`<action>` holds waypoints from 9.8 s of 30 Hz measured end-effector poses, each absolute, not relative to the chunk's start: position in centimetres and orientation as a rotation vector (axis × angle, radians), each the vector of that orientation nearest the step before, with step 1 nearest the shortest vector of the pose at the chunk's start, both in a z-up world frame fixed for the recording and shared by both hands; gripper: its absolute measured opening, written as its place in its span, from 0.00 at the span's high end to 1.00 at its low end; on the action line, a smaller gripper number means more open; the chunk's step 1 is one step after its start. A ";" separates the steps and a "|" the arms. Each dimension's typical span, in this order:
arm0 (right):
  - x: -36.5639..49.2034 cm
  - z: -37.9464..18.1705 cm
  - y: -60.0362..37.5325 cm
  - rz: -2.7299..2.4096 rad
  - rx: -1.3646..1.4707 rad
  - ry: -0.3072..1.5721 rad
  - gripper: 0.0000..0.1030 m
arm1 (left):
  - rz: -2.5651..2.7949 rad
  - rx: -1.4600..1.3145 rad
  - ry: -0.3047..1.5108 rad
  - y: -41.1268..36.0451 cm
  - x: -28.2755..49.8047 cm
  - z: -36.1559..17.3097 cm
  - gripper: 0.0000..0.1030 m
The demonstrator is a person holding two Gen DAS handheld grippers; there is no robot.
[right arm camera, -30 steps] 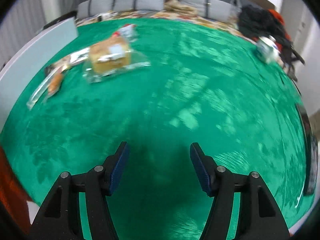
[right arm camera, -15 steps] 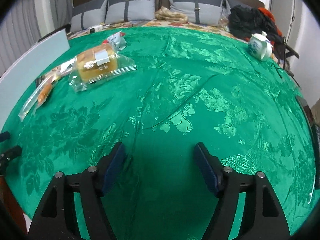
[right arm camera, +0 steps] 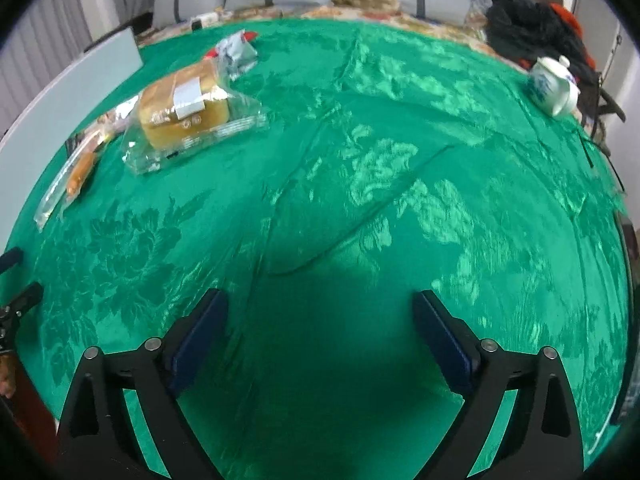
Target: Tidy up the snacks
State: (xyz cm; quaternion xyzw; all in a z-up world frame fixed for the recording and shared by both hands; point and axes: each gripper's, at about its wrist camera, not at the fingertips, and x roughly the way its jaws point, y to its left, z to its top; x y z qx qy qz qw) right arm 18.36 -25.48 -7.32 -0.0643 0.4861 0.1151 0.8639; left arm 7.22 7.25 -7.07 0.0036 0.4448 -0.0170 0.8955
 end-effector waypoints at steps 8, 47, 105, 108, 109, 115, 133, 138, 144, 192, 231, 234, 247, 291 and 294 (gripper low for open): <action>17.0 -7.4 -25.7 0.224 -0.119 0.929 0.06 | -0.036 0.007 0.929 7.2 7.2 -7.1 0.00; 17.2 -7.4 -25.6 0.225 -0.114 0.928 0.05 | -0.077 0.017 0.975 7.6 7.8 -5.9 0.08; 17.2 -7.4 -25.6 0.223 -0.113 0.926 0.05 | -0.025 0.009 0.935 8.4 9.2 -7.2 0.00; 17.2 -7.4 -25.6 0.221 -0.113 0.926 0.05 | -0.025 0.008 0.931 8.3 9.2 -7.2 0.00; 17.3 -7.4 -25.7 0.219 -0.113 0.926 0.05 | -0.024 0.008 0.929 8.3 9.1 -7.2 0.00; 19.7 -6.5 -24.7 0.189 -0.068 1.137 0.07 | -0.016 0.003 0.919 8.2 8.9 -7.2 0.00; 20.3 -5.5 -8.6 0.380 -0.237 1.187 0.57 | -0.035 0.010 0.902 8.3 8.7 -7.3 0.00; 17.6 -4.0 -13.9 0.372 -0.255 1.167 0.57 | -0.037 0.010 0.910 8.3 8.9 -7.3 0.00; 19.1 -4.2 -20.8 0.216 -0.267 1.056 0.50 | -0.028 0.006 0.910 8.2 9.0 -7.3 0.00; 19.2 -7.7 -23.6 0.239 -0.127 0.923 0.12 | -0.013 0.000 0.886 8.1 9.0 -7.4 0.00; 19.0 -7.8 -23.8 0.245 -0.123 0.923 0.11 | -0.048 0.010 1.032 7.8 9.5 -7.1 0.00; 18.9 -7.7 -23.9 0.247 -0.125 0.929 0.11 | -0.051 0.010 1.062 7.8 9.8 -7.1 0.00; 25.0 -7.0 -24.3 0.191 -0.058 1.488 0.17 | -0.090 0.042 1.149 6.9 13.4 -5.9 0.50; 19.5 0.6 -10.9 0.477 -0.176 0.913 0.28 | 0.224 -0.382 0.823 31.2 0.2 7.5 0.09; 19.2 -3.3 -18.6 0.290 -0.153 0.939 0.28 | 0.048 -0.329 0.824 24.8 1.9 7.8 0.09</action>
